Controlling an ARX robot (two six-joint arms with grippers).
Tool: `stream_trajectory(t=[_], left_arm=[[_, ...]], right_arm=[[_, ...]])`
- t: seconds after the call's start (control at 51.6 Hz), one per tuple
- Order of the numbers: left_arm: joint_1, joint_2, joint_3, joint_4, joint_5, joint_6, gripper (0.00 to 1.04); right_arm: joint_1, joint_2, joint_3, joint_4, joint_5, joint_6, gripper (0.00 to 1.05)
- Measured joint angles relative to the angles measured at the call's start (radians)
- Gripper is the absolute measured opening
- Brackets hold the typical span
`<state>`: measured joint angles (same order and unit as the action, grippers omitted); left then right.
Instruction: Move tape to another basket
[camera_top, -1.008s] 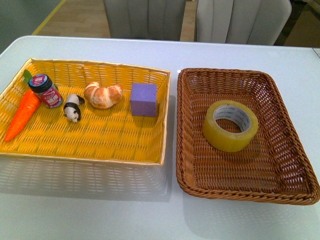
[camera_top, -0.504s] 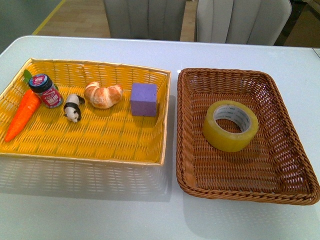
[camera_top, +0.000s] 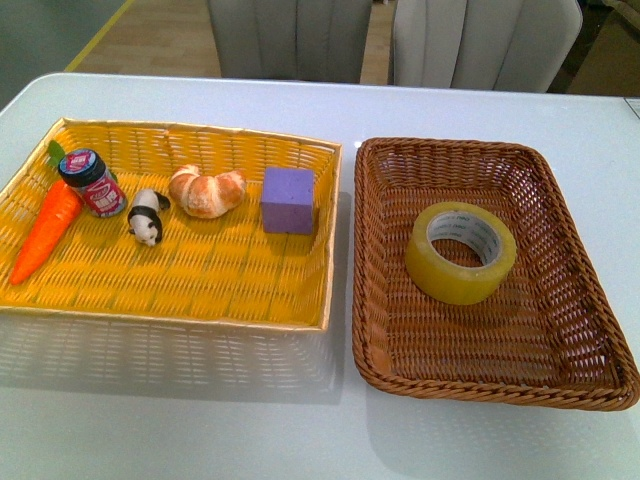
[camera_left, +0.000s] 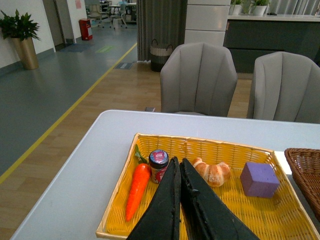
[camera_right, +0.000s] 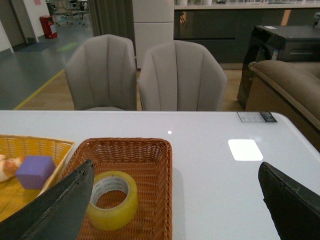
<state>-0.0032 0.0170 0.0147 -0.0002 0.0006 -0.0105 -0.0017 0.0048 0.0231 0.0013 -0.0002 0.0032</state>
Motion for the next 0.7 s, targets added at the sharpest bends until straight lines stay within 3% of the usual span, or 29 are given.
stream_trajectory(t=[0.233,0.698], left_arm=[[0.000,-0.002,0.000,0.000,-0.001,-0.001,0.02],[0.000,-0.002,0.000,0.000,-0.001,0.000,0.83]], right_arm=[[0.000,0.000,0.000,0.000,0.000,0.000,0.96],[0.000,0.000,0.000,0.000,0.000,0.000,0.96]])
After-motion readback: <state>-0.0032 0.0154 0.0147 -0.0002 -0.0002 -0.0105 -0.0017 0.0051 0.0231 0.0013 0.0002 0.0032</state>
